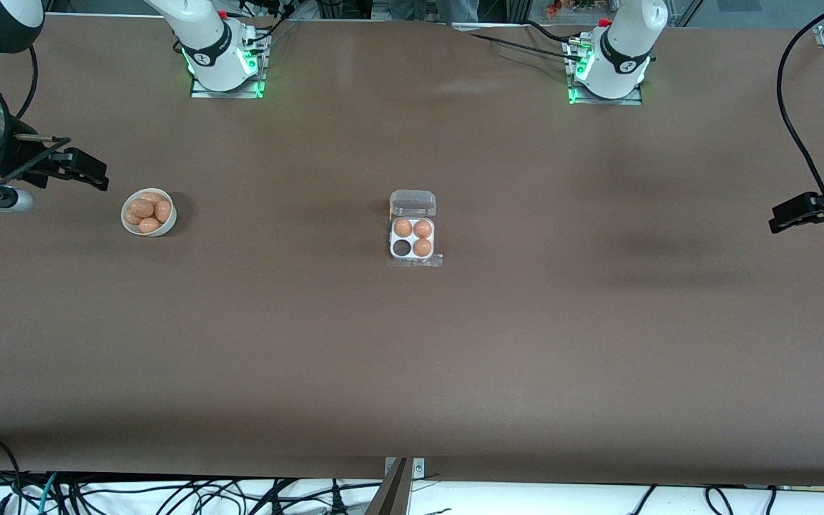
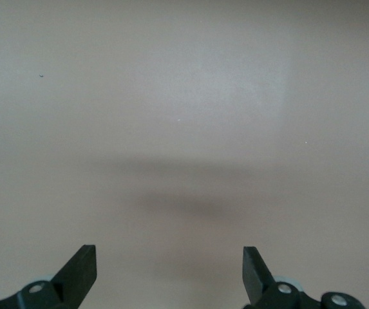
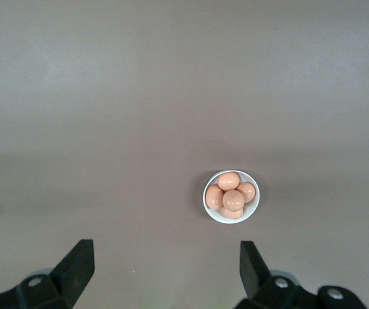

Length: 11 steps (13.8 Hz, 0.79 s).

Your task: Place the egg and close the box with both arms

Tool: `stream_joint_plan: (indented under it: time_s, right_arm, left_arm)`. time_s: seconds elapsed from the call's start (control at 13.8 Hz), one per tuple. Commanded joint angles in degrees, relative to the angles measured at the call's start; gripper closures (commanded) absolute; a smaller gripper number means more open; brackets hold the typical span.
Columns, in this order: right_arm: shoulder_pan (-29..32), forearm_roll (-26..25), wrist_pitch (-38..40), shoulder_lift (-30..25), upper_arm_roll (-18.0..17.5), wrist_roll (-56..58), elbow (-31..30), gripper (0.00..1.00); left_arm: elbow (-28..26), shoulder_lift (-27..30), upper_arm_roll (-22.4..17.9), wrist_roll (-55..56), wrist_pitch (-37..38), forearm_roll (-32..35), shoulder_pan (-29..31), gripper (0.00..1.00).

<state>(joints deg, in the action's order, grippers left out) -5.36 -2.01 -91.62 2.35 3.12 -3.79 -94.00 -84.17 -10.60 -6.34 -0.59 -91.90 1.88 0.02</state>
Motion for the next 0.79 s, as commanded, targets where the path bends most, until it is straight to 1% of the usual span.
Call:
stream_joint_plan:
  time_s: [0.0, 0.72]
  right_arm:
    - [0.3, -0.2, 0.2, -0.9, -0.3, -0.6, -0.8, 0.0]
    - [0.3, -0.2, 0.2, -0.9, -0.3, -0.6, -0.8, 0.0]
  left_arm:
    - [0.8, -0.4, -0.1, 0.1, 0.3, -1.1, 0.2, 0.0]
    - [0.7, -0.9, -0.1, 0.1, 0.3, -0.8, 0.5, 0.0]
